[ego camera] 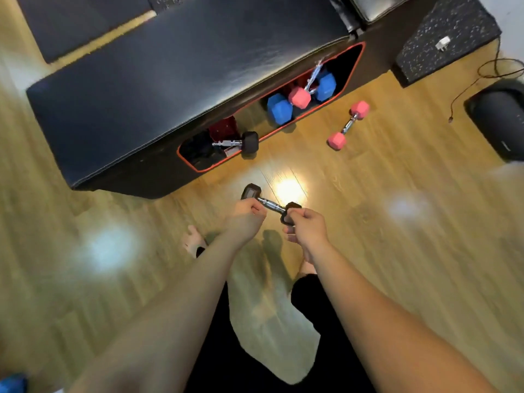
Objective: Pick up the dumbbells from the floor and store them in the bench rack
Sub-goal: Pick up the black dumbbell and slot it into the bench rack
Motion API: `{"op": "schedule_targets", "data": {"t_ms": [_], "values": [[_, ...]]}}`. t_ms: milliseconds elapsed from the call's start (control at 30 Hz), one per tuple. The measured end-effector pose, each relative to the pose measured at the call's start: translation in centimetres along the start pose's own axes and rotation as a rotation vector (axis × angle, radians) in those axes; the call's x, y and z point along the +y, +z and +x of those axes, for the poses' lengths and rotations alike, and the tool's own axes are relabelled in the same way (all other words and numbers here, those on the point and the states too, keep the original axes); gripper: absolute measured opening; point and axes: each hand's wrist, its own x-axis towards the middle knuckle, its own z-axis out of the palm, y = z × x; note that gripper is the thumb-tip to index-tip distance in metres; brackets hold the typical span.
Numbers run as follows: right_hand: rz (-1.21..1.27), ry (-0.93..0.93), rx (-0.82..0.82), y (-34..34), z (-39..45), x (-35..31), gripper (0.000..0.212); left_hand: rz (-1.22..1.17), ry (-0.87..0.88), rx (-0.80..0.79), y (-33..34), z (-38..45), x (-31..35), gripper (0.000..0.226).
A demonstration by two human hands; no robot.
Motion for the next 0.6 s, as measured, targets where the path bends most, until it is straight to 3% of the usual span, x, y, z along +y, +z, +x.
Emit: {"op": "schedule_targets", "data": {"t_ms": [167, 333, 433, 600], "values": [[0.204, 0.122, 0.093, 4.5, 11.1, 5.5, 0.01, -0.069, -0.05, -0.029, 5.2, 10.9, -5.1, 0.024], [0.416, 0.275, 0.134, 8.1, 21.7, 10.8, 0.014, -0.424, -0.404, -0.078, 12.9, 20.7, -10.9, 0.022], [0.423, 0.333, 0.105, 9.9, 27.2, 14.0, 0.019, -0.544, -0.576, -0.113, 17.1, 25.1, -14.6, 0.036], [0.513, 0.439, 0.271, 12.7, 34.2, 16.8, 0.022, -0.737, -0.69, -0.175, 20.8, 29.3, -15.3, 0.036]]}}
